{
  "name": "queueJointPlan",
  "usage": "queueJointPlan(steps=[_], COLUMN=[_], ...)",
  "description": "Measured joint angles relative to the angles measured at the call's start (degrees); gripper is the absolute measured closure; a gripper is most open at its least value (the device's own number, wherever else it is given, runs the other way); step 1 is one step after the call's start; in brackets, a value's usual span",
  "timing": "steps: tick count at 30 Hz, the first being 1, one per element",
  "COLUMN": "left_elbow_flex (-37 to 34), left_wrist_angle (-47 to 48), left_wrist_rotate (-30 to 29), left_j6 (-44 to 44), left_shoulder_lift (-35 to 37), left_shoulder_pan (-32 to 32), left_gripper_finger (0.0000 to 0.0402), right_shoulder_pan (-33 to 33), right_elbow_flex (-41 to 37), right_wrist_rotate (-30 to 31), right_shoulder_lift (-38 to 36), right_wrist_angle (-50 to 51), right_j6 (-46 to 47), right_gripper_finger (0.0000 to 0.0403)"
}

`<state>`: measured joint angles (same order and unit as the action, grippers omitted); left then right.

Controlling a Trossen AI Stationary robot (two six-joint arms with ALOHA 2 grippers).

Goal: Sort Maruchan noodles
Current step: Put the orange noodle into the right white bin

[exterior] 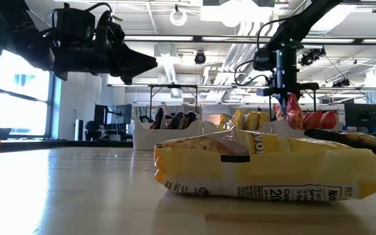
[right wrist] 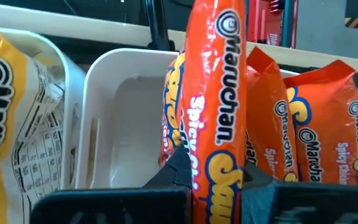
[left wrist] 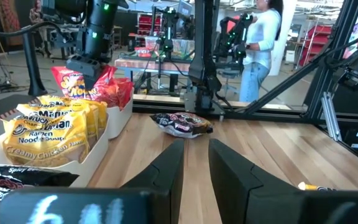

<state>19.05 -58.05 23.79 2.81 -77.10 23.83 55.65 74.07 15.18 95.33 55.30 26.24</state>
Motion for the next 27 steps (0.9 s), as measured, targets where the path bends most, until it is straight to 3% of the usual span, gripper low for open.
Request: queueJointPlan(steps=[7,18,27], left_elbow_flex=[0.02,0.02,0.02], left_wrist_angle=[0.39,0.38,0.4], left_wrist_rotate=[0.0,0.0,-0.61], left_j6=[0.0,-0.02,-0.44], left_shoulder_lift=[0.0,0.0,-0.02], left_shoulder_pan=[0.0,0.0,0.02], left_gripper_finger=[0.0337,0.0337,0.0337], right_shoulder_pan=[-0.65,-0.62,-0.56], right_elbow_flex=[-0.61,-12.48,-13.42], right_wrist_rotate=[1.31,1.41,1.73], right_shoulder_lift=[-0.05,-0.36,-0.2], right_wrist_angle=[-1.67,-12.74,-13.72], right_j6=[0.76,0.58,-1.06], right_gripper_finger=[0.0399,0.04,0.0383])
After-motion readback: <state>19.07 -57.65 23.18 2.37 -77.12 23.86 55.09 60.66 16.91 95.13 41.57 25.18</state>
